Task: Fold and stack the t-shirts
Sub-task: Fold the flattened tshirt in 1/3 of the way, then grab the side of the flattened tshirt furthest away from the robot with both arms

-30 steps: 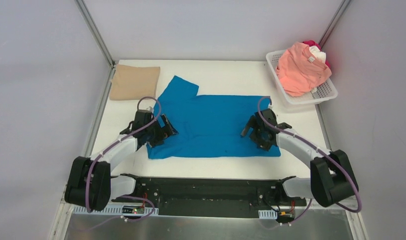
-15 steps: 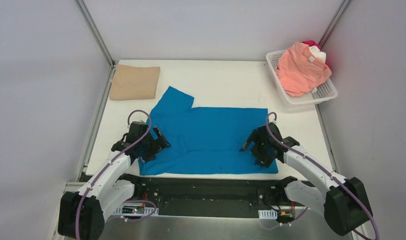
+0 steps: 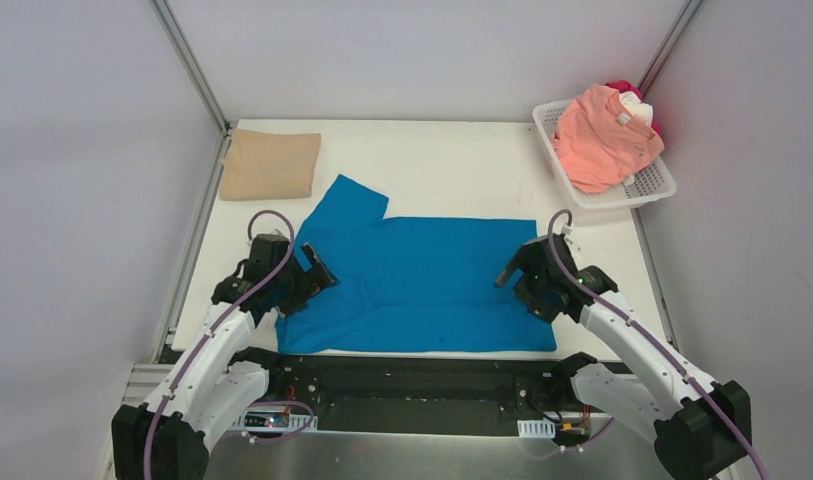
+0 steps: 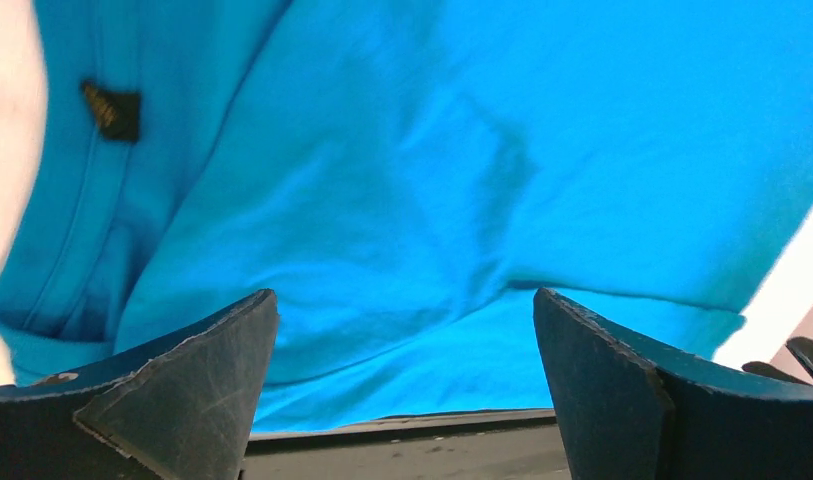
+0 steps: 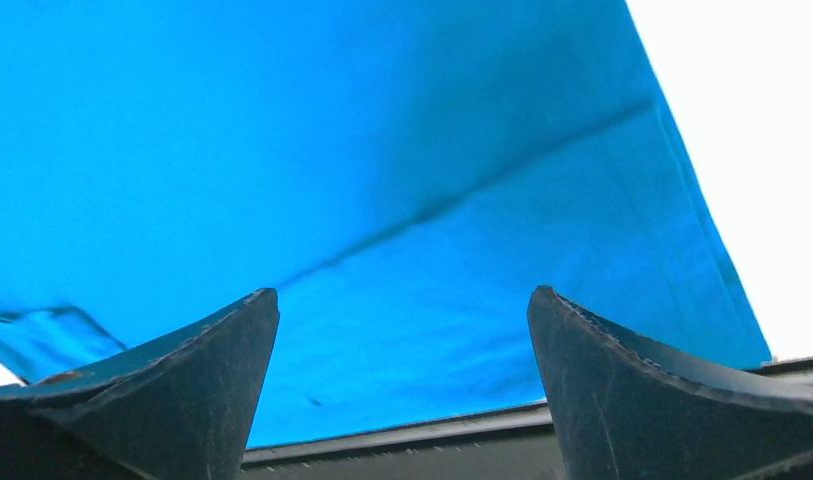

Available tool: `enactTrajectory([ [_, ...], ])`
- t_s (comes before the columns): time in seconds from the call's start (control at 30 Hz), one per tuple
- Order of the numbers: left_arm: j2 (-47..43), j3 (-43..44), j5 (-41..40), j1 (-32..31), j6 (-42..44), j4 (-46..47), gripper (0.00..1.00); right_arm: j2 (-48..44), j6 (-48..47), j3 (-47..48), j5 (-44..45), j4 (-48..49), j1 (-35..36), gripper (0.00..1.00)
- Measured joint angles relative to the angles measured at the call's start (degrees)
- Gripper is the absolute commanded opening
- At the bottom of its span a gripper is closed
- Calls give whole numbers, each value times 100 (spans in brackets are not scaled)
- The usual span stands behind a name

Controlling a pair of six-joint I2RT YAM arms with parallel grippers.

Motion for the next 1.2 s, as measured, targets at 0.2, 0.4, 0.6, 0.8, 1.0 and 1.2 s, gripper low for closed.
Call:
enactTrajectory([
  [0.2,603,1620,-302,0,378,-44,99,46,-393,927,1034,317,-66,100],
  [0.4,2590,3661,-758,0,916,42,99,713,-719,1294,1541,1095,-474,100],
  [0.6,4715,5488,-1156,9,1399,96,99,1757,-1056,1974,1593,1285,-903,100],
  [0.8,6140,6885,-1274,59,1770,50,99,2540,-1274,2500,1545,1397,-1110,99],
  [1.0,7176,8006,-1292,177,1963,39,99,3296,-1362,2944,1440,1436,-1296,100],
  [1.2,8179,8883,-1292,282,2109,31,96,3794,-1425,3195,1449,1443,-1373,99],
])
